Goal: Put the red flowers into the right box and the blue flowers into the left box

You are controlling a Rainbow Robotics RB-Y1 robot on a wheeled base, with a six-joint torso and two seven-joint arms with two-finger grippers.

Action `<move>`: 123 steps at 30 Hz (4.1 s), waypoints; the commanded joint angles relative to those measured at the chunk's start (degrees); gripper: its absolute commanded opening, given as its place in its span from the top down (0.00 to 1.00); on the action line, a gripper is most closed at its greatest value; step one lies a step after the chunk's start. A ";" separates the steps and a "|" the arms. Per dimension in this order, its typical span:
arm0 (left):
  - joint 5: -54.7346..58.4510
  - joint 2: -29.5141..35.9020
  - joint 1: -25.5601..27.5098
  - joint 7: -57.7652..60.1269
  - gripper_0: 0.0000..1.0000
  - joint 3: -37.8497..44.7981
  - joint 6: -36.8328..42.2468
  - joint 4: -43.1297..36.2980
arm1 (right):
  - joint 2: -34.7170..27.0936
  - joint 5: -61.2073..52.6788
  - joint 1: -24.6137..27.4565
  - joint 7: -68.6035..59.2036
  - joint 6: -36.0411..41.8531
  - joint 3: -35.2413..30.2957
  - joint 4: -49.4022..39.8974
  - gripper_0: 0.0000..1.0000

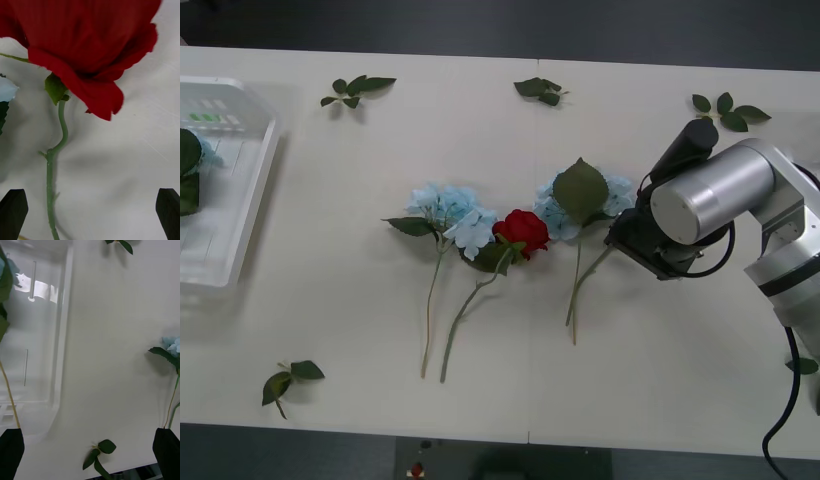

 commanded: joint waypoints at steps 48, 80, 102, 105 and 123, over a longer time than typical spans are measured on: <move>-61.27 -32.20 -30.24 44.59 0.00 -52.80 -3.69 -12.17 | 5.05 4.63 -5.82 3.45 -9.15 4.48 13.61 1.00; -71.55 -36.59 -32.70 44.68 0.11 -63.17 -11.95 -2.41 | -6.81 -1.78 -6.87 5.92 16.95 -8.00 -13.90 1.00; -71.11 -31.67 -33.40 45.64 1.00 -61.59 -10.19 -7.51 | -13.05 -6.00 1.48 36.85 23.94 -46.76 -14.25 1.00; -68.56 -28.77 -33.40 45.20 1.00 -58.07 -5.27 -12.43 | -13.93 -4.69 1.48 42.57 23.94 -49.84 -10.12 1.00; -58.63 -10.84 -33.40 30.00 1.00 -40.50 9.58 -12.78 | -20.35 -1.87 1.48 66.47 3.94 -50.72 16.16 1.00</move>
